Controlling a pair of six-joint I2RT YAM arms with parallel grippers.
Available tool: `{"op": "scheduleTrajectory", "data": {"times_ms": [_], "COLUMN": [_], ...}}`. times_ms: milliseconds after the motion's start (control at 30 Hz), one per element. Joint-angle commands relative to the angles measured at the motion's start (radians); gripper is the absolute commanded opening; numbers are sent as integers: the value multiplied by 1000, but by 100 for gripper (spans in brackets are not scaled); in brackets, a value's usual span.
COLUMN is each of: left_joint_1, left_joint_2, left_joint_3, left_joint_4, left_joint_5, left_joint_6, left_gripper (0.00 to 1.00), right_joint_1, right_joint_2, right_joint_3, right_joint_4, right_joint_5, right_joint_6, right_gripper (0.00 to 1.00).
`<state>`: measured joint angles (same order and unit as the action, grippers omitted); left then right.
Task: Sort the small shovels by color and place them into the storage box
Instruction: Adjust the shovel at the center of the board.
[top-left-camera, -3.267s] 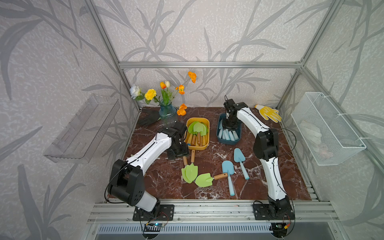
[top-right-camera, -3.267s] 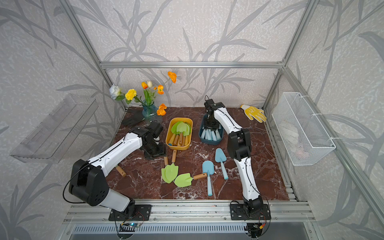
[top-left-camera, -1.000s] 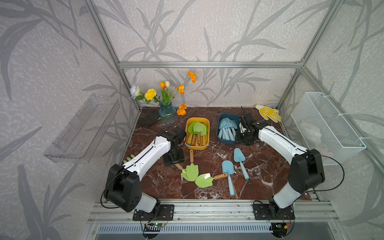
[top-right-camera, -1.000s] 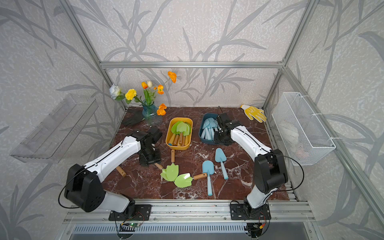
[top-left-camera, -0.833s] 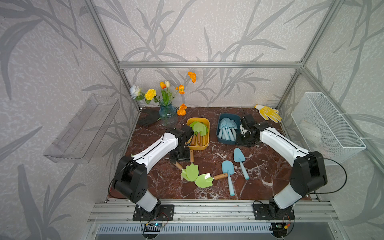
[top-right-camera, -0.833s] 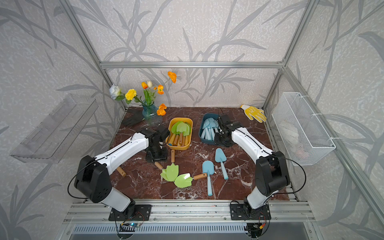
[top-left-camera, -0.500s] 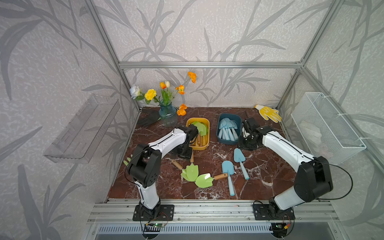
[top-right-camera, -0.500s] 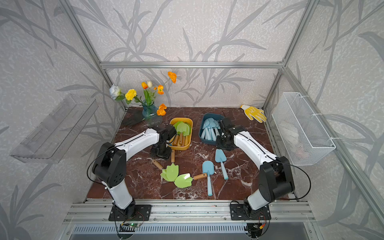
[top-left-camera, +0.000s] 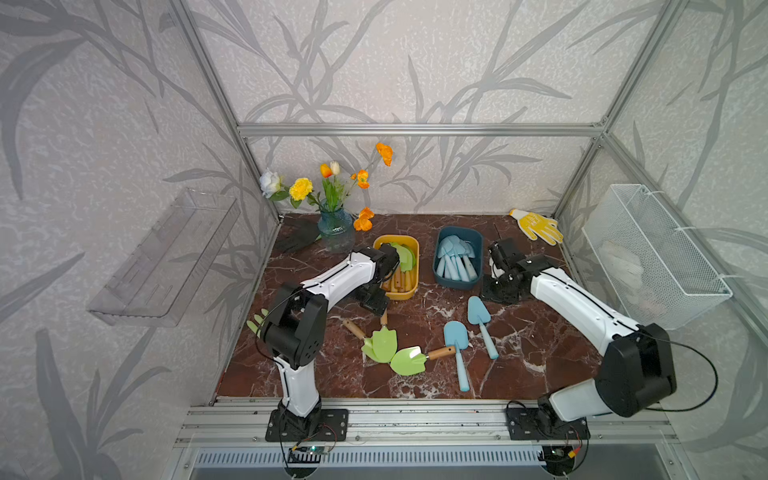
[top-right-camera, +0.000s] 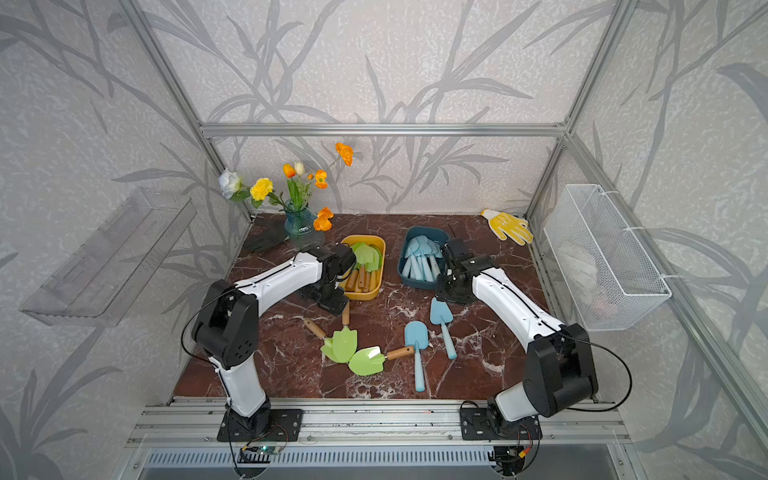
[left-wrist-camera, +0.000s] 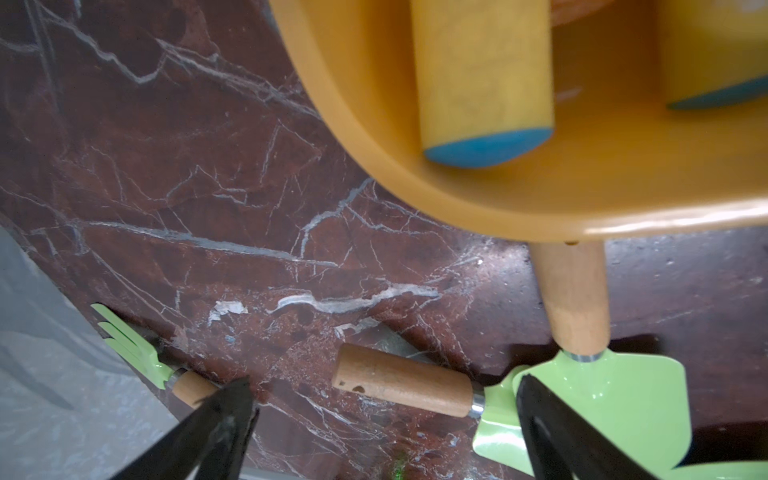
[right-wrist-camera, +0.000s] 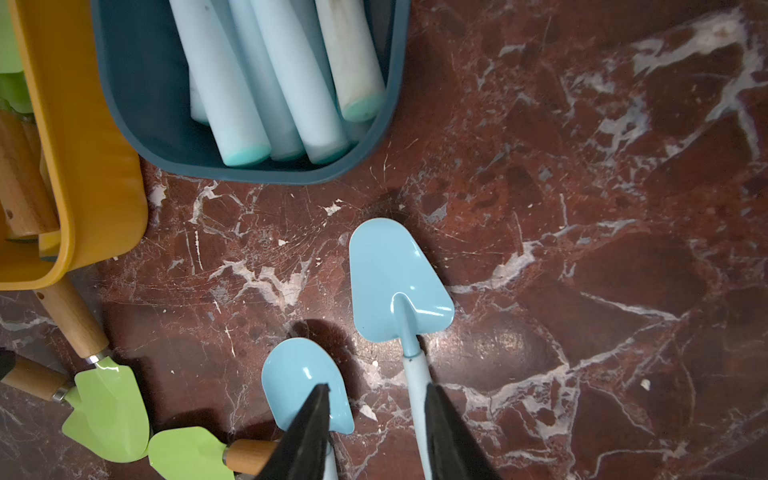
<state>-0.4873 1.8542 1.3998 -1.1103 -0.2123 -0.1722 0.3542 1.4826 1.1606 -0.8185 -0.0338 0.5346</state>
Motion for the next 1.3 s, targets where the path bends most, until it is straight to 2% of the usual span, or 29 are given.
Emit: {"op": "scheduleTrajectory", "data": {"times_ms": [0,167,433,667,800,967,1267], "left_joint_1": [15,63,107,107,104,66,-96], "left_joint_2": [32,86,92,37,-57,-170,-271], "left_joint_3": [-14,4,-59,-193,-264,-324,-340], "left_joint_4": [19,-12,-49,-67,-90,-120,-181], "left_joint_5": [-53,-82,-11,89,128,208,272], "left_joint_6": [-25,-123,-220,-265,-309,-368,-436], "left_gripper": [100,100,100,99,95,93,93], "right_joint_1": [0,0,0,0,1,0,0], "right_joint_2": [-27,-28,-50,-65,-71,-66,-41], "right_joint_3": [-8,-10,-45,-73,-98,-113,-94], "right_joint_4": [-21,-19,-8,8,20,32,37], "right_joint_5": [17,9,8,8,1,-8,-22], "right_joint_6": [9,10,15,5,1,-4,-16], "right_gripper": [40,40,40,40,40,40,40]}}
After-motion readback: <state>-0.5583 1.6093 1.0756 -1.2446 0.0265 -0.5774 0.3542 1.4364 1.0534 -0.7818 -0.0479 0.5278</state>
